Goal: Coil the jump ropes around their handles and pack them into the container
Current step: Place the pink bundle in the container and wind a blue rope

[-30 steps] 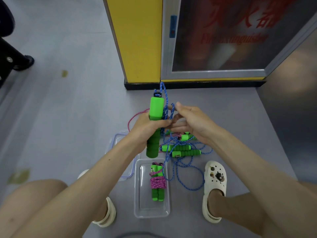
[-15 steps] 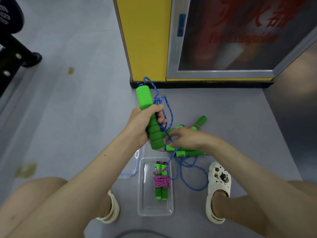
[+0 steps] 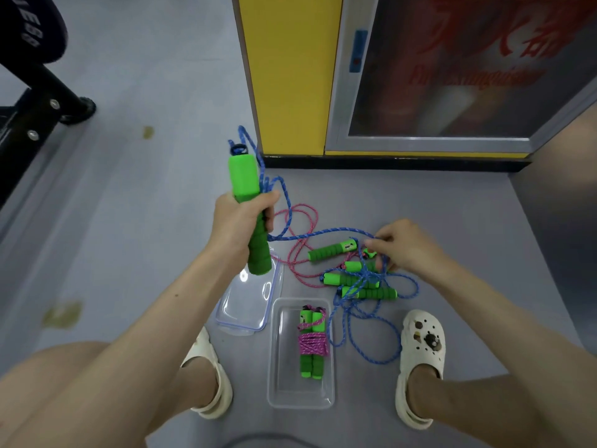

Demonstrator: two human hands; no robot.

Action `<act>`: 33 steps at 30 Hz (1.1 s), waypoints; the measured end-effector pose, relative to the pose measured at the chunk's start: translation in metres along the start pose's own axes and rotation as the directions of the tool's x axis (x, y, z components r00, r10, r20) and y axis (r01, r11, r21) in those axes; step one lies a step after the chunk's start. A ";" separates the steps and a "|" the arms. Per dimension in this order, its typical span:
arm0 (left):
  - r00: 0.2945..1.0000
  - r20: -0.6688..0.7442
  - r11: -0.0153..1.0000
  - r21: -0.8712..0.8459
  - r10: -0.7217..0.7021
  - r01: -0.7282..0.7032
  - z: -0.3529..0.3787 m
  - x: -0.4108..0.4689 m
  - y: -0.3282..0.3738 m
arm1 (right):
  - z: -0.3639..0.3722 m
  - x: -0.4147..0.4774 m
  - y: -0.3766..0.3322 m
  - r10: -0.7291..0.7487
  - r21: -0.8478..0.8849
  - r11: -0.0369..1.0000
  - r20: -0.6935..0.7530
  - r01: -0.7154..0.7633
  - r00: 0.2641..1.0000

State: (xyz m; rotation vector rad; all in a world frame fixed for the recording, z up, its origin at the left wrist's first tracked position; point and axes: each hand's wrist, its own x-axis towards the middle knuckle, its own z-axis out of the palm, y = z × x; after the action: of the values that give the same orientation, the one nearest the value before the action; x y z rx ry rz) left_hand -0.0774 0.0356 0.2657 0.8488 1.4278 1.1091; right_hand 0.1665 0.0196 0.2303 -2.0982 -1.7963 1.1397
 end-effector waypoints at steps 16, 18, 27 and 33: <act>0.945 0.307 0.956 0.293 -0.116 0.022 0.059 -0.018 -0.035 | 0.006 -0.005 -0.047 0.028 0.716 0.663 0.266 -0.217 0.964; 0.951 0.286 0.965 0.259 -0.120 0.044 0.061 -0.018 -0.037 | 0.005 -0.005 -0.045 -0.003 0.688 0.690 0.314 -0.226 0.949; 0.964 0.202 0.983 -0.026 -0.170 0.179 0.062 -0.014 -0.025 | 0.007 -0.011 -0.041 -0.122 0.305 0.943 -0.063 0.135 0.991; 0.923 0.270 0.865 -0.349 -0.275 0.360 0.059 -0.011 -0.018 | 0.020 -0.006 -0.028 0.070 0.074 0.993 0.302 -0.096 0.951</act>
State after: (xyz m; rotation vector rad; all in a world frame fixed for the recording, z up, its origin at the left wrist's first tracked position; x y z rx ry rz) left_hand -0.0157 0.0297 0.2531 0.4067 1.0680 0.9699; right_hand 0.1322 0.0147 0.2353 -2.0586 -1.7498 1.6034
